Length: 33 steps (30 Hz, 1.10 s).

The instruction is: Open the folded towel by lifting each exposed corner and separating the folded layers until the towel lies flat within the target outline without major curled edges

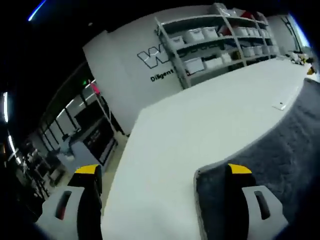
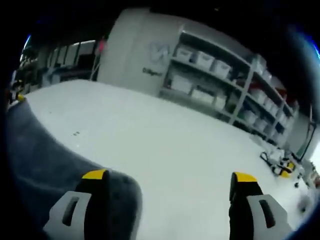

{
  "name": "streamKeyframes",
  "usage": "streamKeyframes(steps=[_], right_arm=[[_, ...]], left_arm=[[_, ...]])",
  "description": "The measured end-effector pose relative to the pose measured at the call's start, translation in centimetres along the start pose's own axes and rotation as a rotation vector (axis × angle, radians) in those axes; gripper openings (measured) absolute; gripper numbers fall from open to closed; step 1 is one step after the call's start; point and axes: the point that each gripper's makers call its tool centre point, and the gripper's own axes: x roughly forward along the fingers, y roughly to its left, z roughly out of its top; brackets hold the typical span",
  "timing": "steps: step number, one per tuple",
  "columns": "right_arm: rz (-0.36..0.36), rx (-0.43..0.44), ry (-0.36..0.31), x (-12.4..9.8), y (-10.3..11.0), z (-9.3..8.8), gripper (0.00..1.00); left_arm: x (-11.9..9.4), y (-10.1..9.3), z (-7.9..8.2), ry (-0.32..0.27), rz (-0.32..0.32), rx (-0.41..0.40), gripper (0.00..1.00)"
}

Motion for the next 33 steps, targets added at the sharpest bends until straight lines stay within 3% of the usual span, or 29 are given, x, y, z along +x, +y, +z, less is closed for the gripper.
streamKeyframes(steps=[2, 4, 8, 11, 16, 20, 26, 33], right_arm=[[-0.006, 0.014, -0.002, -1.4, 0.2, 0.0, 1.0], [0.005, 0.033, -0.044, -2.4, 0.4, 1.0, 1.0], [0.012, 0.105, -0.132, -5.3, 0.0, 3.1, 1.0], [0.016, 0.118, -0.166, -7.9, 0.1, 4.0, 1.0], [-0.012, 0.109, -0.121, -11.4, 0.6, 3.5, 0.98], [0.03, 0.133, -0.162, -15.1, 2.5, 3.9, 0.99], [0.017, 0.084, -0.192, -20.3, 4.8, 3.3, 0.99], [0.052, 0.086, -0.22, -25.5, 7.6, 2.5, 0.99]], left_arm=[[-0.7, -0.5, 0.9, -0.021, -0.028, -0.051, 1.0], [-1.8, -1.0, 2.0, -0.046, -0.065, -0.09, 1.0], [-4.6, -1.6, 4.6, -0.127, -0.106, -0.112, 1.0], [-6.9, -1.9, 5.4, -0.151, -0.124, -0.146, 1.0], [-10.4, -3.2, 6.6, -0.155, -0.157, -0.106, 1.0], [-12.8, -3.0, 7.1, -0.147, -0.181, -0.09, 1.0], [-17.0, -2.5, 7.5, -0.211, -0.239, -0.159, 1.0], [-22.1, -3.0, 5.2, -0.218, -0.245, -0.144, 1.0]])
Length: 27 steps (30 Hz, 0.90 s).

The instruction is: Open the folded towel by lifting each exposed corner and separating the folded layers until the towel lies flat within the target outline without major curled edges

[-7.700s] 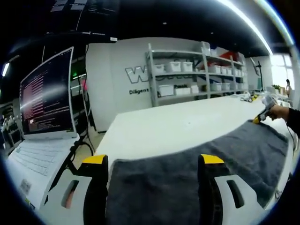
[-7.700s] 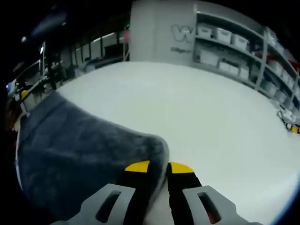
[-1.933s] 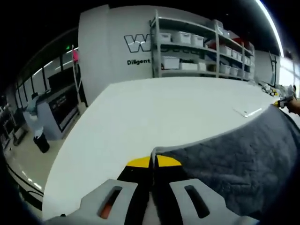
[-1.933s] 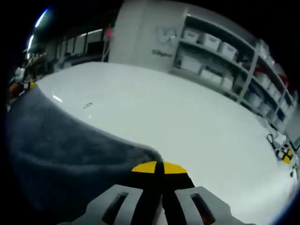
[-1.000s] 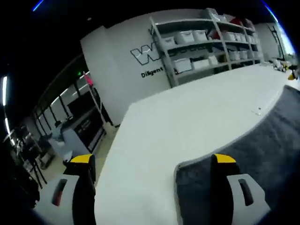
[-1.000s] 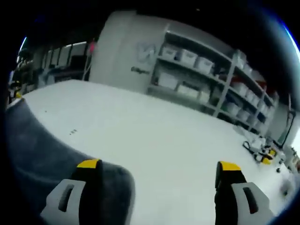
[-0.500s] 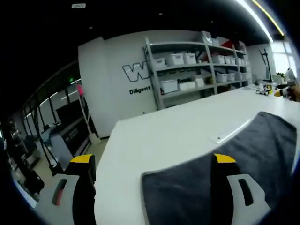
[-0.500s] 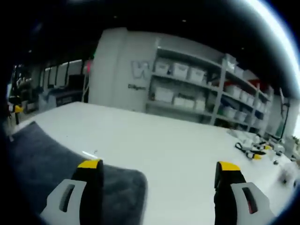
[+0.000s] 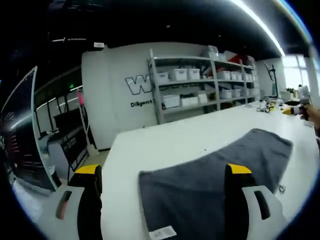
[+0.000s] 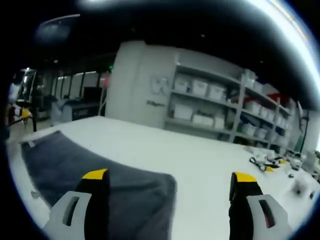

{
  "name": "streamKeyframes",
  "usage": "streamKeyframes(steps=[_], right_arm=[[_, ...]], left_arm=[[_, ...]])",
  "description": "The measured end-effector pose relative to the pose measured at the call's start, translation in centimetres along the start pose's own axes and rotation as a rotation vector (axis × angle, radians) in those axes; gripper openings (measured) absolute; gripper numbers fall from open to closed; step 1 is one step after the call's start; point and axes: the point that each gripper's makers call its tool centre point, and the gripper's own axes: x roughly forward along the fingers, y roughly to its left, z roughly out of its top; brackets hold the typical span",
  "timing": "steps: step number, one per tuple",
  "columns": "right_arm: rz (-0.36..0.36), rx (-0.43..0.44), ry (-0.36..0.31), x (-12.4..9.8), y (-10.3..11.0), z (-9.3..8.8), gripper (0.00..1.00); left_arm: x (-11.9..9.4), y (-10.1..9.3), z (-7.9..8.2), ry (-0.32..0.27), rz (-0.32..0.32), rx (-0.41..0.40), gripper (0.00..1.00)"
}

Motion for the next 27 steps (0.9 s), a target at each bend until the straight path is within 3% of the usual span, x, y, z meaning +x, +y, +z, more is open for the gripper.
streamKeyframes(steps=[9, 14, 16, 21, 27], right_arm=[[0.054, 0.033, -0.057, -5.1, 3.2, 0.1, 0.99], [0.105, 0.022, -0.068, -7.5, 5.0, -0.9, 0.99], [0.121, 0.034, -0.091, -6.8, 4.6, -0.2, 0.99], [0.142, 0.054, -0.12, -9.0, 4.7, -0.8, 0.99], [0.161, 0.028, -0.133, -12.6, 5.6, -1.8, 0.99]], left_arm=[[-4.8, -3.3, -1.8, -0.01, -0.037, -0.001, 1.0], [-7.4, -6.7, -2.4, -0.043, -0.094, -0.016, 1.0], [-8.5, -7.8, -2.6, -0.056, -0.107, -0.007, 1.0], [-10.9, -10.3, -3.0, -0.082, -0.138, -0.005, 1.0], [-13.0, -12.0, -3.1, -0.104, -0.14, 0.014, 1.0]])
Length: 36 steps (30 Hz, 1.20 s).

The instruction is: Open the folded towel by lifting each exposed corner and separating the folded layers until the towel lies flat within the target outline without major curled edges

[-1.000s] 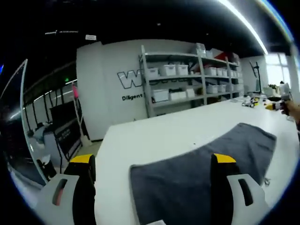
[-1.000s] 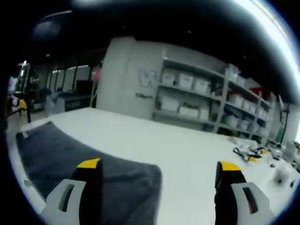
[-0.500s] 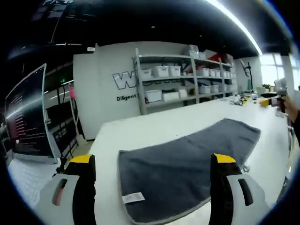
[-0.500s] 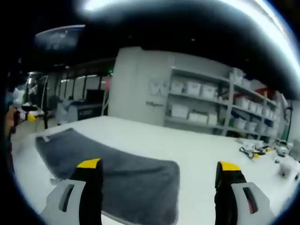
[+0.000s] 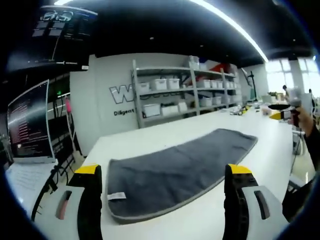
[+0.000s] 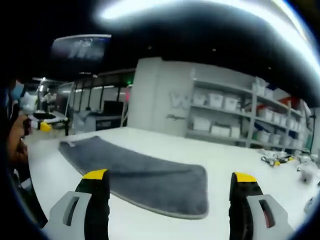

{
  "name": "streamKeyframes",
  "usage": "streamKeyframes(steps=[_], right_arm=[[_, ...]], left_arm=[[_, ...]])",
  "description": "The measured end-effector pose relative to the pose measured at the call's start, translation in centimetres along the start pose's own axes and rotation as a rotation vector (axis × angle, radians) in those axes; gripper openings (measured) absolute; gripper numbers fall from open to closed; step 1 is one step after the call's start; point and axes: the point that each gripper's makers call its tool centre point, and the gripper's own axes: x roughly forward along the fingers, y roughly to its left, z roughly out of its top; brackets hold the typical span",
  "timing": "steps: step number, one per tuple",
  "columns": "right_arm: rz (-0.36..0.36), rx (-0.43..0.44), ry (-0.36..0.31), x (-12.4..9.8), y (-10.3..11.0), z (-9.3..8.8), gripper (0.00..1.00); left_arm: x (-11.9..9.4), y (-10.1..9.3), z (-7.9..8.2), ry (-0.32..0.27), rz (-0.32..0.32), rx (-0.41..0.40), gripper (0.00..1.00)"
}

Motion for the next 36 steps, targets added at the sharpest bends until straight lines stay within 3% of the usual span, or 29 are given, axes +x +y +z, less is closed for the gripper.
streamKeyframes(steps=[10, 18, 28, 36], right_arm=[[-0.01, 0.014, -0.025, -2.1, 0.3, 0.3, 0.99], [-0.022, 0.029, 0.006, -2.7, -0.2, -0.9, 1.0], [-0.014, 0.022, -0.036, -3.7, 0.3, 1.1, 1.0], [-0.027, 0.028, -0.033, -4.4, -0.3, 0.5, 1.0]], left_arm=[[-1.4, -1.1, 0.8, -0.031, -0.024, -0.007, 1.0], [-2.2, -0.9, 1.2, -0.031, -0.045, -0.008, 1.0], [-3.0, -0.9, 1.3, -0.034, -0.055, -0.008, 1.0], [-3.3, -1.2, 1.5, -0.047, -0.068, -0.026, 1.0]])
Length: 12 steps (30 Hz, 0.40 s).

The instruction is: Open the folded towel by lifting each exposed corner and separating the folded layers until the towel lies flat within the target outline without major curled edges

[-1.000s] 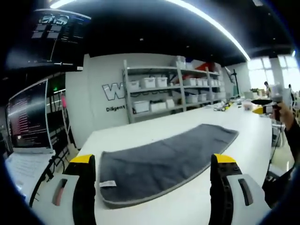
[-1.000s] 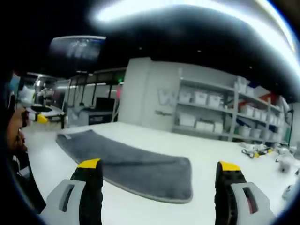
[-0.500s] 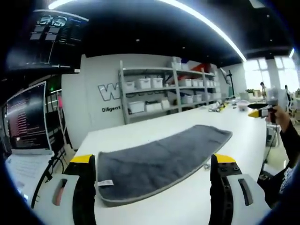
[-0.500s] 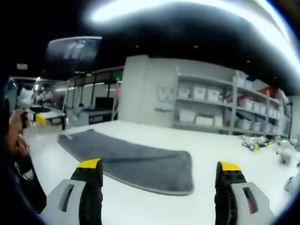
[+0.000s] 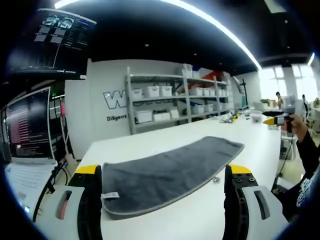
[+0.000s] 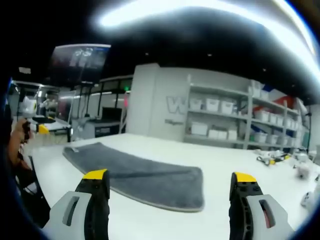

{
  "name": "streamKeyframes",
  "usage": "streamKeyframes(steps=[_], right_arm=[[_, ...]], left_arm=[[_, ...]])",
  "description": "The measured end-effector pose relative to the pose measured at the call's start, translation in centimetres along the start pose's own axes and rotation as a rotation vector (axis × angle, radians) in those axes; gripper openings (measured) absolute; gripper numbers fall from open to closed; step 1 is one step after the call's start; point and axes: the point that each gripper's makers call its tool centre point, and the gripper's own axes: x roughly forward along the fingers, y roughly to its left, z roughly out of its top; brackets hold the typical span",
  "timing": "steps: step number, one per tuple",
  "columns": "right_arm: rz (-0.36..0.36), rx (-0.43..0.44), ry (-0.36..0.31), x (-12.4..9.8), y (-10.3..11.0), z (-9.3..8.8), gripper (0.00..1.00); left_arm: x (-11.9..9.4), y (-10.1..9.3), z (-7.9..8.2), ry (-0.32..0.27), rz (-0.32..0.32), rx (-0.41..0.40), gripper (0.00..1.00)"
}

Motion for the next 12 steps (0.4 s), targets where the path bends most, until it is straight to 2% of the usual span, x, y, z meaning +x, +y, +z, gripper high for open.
streamKeyframes(steps=[6, 12], right_arm=[[-0.01, 0.004, 0.011, -0.11, -0.56, -0.54, 1.0], [-0.021, 0.009, 0.003, -0.2, -0.95, -0.43, 1.0]], left_arm=[[0.13, 0.52, -0.76, 0.02, 0.012, 0.001, 1.0], [0.31, 0.81, -0.86, 0.024, 0.023, 0.003, 1.0]])
